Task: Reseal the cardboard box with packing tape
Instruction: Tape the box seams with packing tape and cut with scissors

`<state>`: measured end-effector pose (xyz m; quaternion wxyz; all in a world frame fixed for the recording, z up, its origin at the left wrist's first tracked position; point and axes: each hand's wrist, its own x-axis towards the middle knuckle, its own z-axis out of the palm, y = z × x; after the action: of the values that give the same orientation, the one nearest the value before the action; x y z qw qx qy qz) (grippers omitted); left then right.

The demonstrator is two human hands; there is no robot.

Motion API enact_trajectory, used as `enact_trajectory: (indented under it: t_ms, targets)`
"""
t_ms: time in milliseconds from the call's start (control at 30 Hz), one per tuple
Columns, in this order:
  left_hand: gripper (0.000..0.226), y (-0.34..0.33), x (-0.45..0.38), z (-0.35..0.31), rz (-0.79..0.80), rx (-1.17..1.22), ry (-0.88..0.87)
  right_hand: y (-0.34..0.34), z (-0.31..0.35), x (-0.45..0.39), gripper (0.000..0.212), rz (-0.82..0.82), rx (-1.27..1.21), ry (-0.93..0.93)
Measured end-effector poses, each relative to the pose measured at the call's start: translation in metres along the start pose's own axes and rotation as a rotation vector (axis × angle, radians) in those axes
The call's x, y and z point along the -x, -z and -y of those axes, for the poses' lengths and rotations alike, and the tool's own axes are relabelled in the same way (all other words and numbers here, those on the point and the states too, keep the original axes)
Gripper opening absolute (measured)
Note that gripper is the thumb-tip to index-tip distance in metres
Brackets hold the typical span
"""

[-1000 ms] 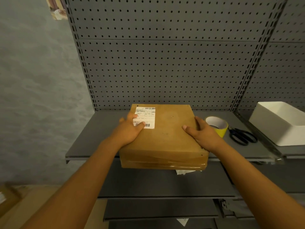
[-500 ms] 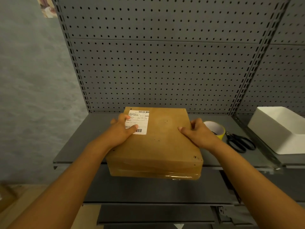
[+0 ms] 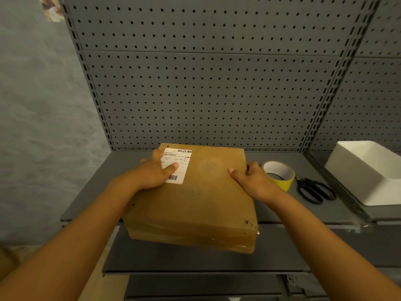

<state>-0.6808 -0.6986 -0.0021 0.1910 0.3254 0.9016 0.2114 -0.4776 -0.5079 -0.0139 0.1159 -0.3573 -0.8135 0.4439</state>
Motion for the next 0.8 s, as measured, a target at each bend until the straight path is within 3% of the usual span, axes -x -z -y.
enact_trajectory:
  t_ms: [167, 300, 567, 800]
  targets:
    - [0.071, -0.005, 0.001, -0.029, -0.127, -0.171, -0.01, 0.004, 0.008, -0.017, 0.054, -0.035, 0.047, -0.032]
    - [0.07, -0.018, -0.005, -0.053, -0.098, -0.361, -0.111, 0.001, 0.014, -0.028, 0.057, -0.068, 0.015, -0.021]
    - [0.071, -0.033, -0.033, -0.089, -0.073, -0.355, -0.243, 0.004, 0.006, -0.03, 0.057, -0.059, -0.038, 0.047]
    - [0.049, -0.044, -0.044, -0.121, 0.055, -0.308, -0.415, 0.005, 0.006, -0.029, 0.054, 0.028, -0.032, 0.06]
